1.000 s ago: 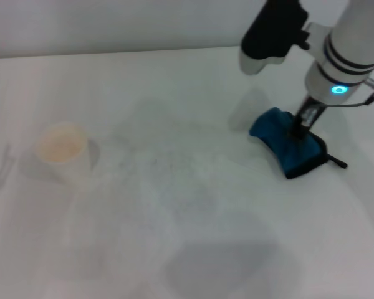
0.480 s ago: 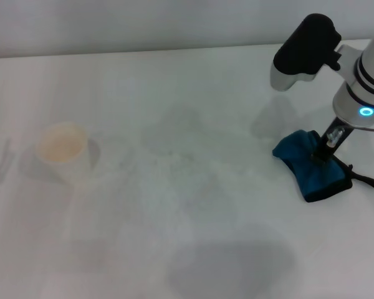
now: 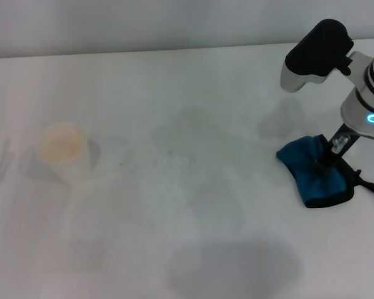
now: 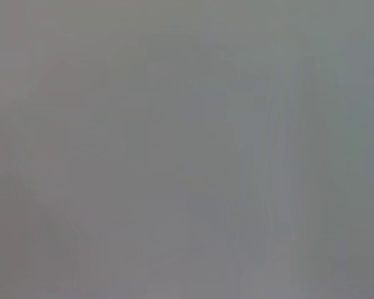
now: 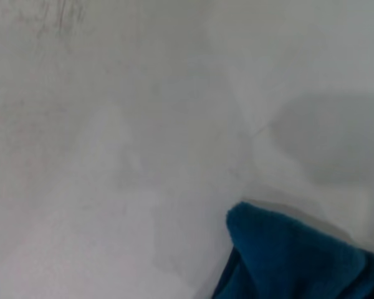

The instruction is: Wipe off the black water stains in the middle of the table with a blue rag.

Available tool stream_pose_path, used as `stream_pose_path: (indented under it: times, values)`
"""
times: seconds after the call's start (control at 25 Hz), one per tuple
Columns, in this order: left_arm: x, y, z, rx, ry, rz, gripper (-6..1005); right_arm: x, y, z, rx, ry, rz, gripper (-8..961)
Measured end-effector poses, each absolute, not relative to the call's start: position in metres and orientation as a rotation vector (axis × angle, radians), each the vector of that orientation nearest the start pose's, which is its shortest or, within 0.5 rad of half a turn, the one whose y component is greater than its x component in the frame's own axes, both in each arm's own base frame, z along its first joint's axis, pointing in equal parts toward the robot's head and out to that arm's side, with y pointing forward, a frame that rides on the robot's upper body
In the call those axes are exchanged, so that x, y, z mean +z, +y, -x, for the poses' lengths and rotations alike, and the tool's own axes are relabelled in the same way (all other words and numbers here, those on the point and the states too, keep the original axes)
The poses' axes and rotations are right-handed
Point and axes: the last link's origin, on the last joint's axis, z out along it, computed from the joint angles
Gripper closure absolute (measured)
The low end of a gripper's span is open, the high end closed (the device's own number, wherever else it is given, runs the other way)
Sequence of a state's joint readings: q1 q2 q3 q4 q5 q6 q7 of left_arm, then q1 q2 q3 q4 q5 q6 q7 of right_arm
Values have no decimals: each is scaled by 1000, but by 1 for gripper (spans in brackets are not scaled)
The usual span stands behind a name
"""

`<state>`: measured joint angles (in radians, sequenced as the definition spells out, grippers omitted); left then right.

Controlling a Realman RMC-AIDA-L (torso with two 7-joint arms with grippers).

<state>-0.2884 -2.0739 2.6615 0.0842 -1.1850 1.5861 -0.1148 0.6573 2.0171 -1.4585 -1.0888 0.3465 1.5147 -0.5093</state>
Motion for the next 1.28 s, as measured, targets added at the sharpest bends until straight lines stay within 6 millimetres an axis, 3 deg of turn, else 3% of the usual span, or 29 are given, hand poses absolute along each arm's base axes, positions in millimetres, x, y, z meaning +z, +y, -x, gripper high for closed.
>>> stream_pose_path:
  times: [0.36, 0.64, 0.72, 0.88, 1.28]
  values:
    - [17, 258, 342, -790, -310, 1488, 107, 7, 362, -243, -851, 1004, 2385, 578]
    - [18, 260, 340, -792, -303, 1491, 108, 42, 382, -240, -555, 971, 2307, 407]
    - [18, 261, 340, -790, -297, 1495, 107, 50, 387, -243, -447, 985, 2282, 408]
    - [19, 262, 339, -792, -293, 1496, 107, 67, 392, -260, -229, 1024, 2214, 411]
    - [24, 267, 341, -770, -267, 1498, 107, 80, 390, -309, 180, 989, 2000, 418]
